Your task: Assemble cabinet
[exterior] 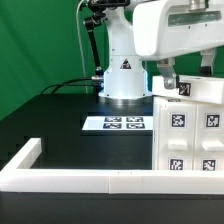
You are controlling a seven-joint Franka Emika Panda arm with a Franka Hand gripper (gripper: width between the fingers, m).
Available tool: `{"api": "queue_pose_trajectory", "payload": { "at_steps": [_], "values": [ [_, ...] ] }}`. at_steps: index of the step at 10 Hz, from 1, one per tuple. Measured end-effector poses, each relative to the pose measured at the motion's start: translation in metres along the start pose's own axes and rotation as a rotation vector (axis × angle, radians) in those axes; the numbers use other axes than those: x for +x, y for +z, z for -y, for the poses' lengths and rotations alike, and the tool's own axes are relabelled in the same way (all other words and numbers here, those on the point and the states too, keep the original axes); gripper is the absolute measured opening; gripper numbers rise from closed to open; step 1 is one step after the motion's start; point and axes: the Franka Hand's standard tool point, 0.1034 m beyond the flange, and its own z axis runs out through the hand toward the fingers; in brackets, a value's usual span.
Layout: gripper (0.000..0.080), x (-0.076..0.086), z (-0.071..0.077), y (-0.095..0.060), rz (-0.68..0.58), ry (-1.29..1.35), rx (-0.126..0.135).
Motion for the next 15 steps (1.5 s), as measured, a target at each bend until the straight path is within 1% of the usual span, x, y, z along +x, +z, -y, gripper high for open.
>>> {"api": "queue_pose_trajectory", "payload": {
  "at_steps": [1,2,4,8,11,13,15],
  "values": [
    [0.0659,0.0032,0.0041,0.0005,-0.001,0.030,0.001],
    [0.0559,0.0048,0.0056,0.0012,-0.003,0.055,0.001],
    [0.0560,0.0051,0.0042,0.0012,-0.008,0.085,-0.004],
    [0.0560,0.0051,0.0040,0.0012,-0.009,0.117,-0.003],
    [0.0560,0.0053,0.0037,0.0011,-0.012,0.359,-0.004],
    [0.0560,0.0043,0.0068,0.0018,-0.041,0.594,-0.018],
    [0.0560,0.0045,0.0091,0.0021,-0.060,0.819,-0.021]
  ]
}}
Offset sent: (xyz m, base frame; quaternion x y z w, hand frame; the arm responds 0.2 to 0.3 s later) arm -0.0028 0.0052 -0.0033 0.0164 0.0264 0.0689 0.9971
